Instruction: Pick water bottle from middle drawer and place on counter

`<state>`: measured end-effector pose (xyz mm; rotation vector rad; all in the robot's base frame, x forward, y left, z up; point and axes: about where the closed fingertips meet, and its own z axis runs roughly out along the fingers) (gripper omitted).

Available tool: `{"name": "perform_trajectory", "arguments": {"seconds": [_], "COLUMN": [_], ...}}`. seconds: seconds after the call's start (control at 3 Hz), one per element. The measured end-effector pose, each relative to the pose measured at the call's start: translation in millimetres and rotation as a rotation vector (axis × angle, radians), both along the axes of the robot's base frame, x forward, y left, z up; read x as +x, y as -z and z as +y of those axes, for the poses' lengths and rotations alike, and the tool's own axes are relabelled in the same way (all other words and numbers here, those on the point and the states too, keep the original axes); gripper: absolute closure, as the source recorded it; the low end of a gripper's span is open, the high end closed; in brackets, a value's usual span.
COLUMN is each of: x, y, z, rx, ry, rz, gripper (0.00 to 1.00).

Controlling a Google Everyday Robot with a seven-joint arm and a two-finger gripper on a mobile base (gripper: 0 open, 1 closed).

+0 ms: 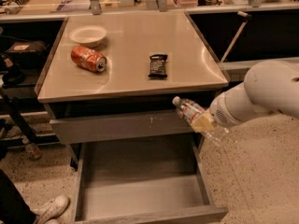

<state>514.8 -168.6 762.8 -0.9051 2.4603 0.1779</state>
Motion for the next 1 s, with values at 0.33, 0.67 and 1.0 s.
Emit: {"name": "perform_trajectory", "arguments": {"seconds": [0.33,0.67,1.0], "x": [12.5,15.9,9.4], "y": [-24.3,-40.8,-50.9], "z": [-16.1,-30.8,-46.9], "rx": [0.001,-0.004,-0.021], "ry": [0.029,0.052,0.070], "rz": [-0.030,-0.052,-0.060], "gripper": [1.00,1.00,1.00]}}
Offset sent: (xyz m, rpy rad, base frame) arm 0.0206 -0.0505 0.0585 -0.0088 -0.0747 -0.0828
